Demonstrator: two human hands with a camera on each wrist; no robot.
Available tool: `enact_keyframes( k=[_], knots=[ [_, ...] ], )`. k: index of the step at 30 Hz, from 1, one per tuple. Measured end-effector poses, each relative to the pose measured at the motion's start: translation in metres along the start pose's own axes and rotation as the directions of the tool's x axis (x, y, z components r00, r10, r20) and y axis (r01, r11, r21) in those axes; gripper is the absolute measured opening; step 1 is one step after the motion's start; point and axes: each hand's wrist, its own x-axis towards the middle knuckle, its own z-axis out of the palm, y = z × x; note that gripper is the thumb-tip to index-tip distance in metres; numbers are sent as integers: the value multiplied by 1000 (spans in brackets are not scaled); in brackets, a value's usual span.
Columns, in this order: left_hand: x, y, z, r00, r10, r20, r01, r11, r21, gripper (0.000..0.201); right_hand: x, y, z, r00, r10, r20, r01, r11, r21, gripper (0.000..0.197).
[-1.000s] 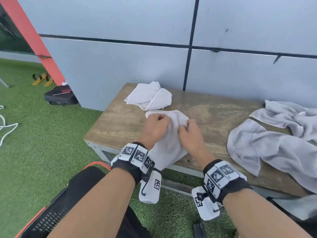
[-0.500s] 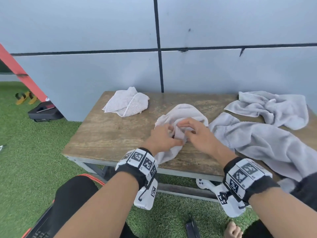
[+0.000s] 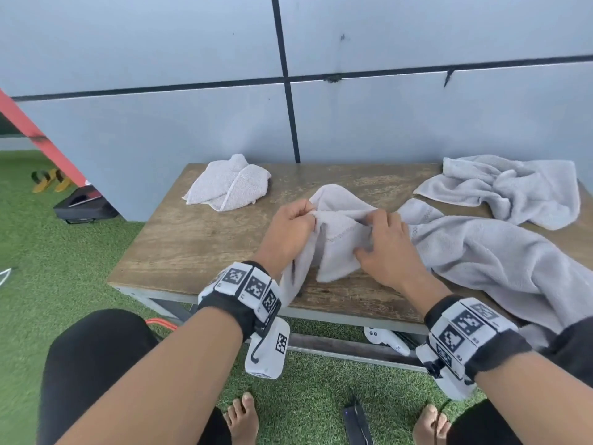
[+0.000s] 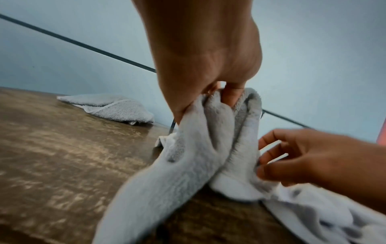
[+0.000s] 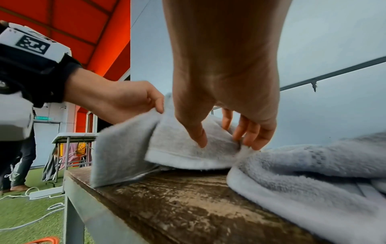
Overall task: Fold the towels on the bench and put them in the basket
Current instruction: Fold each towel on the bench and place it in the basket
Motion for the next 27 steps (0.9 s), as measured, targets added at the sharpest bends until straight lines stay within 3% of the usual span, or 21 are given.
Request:
enact_keyframes(
  k=[2,5,9,12,14,16,18,21,24,27],
  knots=[
    [4,7,-4,1000,25,14,-25,999,-36,14,3,2,-1,997,39,-60,-41,999,-34,55],
    [16,6,-10,996,85,32,-85,996,4,25,12,7,-5,996,91,-11,-91,983,-157,39],
    [32,-4,-23,994,77,-74,-72,995,73,24,16,7,-7,995,101,29,-98,993,-73,11],
    [40,-15,-30,970,118,-213,-66,969,237,10,16,3,-7,998,62,24,-63,998,29,11],
    [38,-23,-30,953,186,-240,-63,895,442,14,17,0,-4,996,-13,86,1,991,135,8],
    [33,-30,-25,955,223,-198,-72,817,572,18,17,-1,4,977,-122,173,105,989,105,11],
    [29,-36,-21,967,232,-109,-113,768,631,14,12,-1,18,952,-161,260,183,981,-60,30],
    [25,-46,-17,988,115,103,-152,833,532,19,6,-4,30,968,-157,198,189,969,-159,33],
    [25,-55,-20,944,18,330,-205,815,541,58,5,-5,35,973,-208,101,227,944,-239,16],
    [19,-50,-24,896,-90,435,-232,740,631,105,8,-11,36,962,-261,74,270,949,-161,11]
  ],
)
